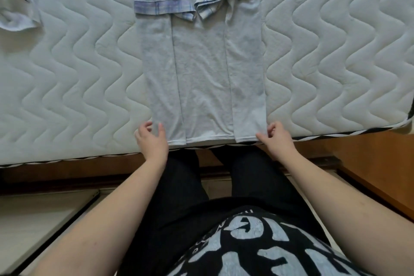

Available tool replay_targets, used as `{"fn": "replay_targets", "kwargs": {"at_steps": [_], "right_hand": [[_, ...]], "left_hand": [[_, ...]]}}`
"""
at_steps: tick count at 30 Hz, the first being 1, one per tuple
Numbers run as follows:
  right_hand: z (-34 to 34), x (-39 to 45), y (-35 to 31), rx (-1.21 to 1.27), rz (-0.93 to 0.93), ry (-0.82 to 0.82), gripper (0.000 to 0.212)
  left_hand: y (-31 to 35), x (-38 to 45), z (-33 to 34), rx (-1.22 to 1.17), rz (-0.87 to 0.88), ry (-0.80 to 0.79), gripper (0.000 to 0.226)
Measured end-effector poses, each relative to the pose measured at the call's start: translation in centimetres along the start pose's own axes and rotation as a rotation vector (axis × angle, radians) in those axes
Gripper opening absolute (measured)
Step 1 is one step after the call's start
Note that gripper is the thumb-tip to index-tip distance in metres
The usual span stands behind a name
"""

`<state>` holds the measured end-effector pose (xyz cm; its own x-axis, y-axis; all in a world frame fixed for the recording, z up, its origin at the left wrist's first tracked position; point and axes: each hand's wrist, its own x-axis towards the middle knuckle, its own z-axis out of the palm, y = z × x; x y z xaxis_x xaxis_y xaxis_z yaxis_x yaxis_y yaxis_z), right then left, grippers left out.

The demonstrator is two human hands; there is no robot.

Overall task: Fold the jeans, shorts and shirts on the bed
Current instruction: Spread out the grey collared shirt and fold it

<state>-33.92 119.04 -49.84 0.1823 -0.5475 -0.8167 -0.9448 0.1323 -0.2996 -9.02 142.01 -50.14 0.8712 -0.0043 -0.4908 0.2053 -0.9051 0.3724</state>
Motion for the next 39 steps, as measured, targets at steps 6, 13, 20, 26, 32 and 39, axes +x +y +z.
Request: {"fn": "replay_targets", "kwargs": {"at_steps": [6, 13, 20, 26, 32, 39], "right_hand": [[-0.5, -1.8, -0.4, -0.03, -0.185, -0.038, 0.02], [-1.2, -3.2, -1.8, -0.455, -0.461, 0.008, 0.056], [-2.7, -5.2, -3.4, -0.578, -0.807, 0.44, 0.013], [-4.4, -5.8, -4.8, -0.613, -0.918, 0.445, 0.02], [-5.6, -7.2, -6.1, -0.623, -1.206, 0.34, 0.037], [-7.8, -10.9, -8.9, -0.577, -1.236, 0.474, 0.028]], "left_hand": [[-3.4, 0.7, -0.8, -0.028, -0.349, -0.352, 0.043], [-2.7, -1.4, -3.0, -0.186, -0.176, -0.31, 0.017], [-1.0, -3.1, -7.6, -0.135, 0.177, -0.311, 0.021], [0.1, -2.3, -10.6, 0.231, 0.46, -0.455, 0.045], [2.4, -2.3, -13.1, 0.299, 0.741, -0.087, 0.02], [4.2, -1.6, -16.7, 0.33, 1.176, -0.027, 0.011]]}}
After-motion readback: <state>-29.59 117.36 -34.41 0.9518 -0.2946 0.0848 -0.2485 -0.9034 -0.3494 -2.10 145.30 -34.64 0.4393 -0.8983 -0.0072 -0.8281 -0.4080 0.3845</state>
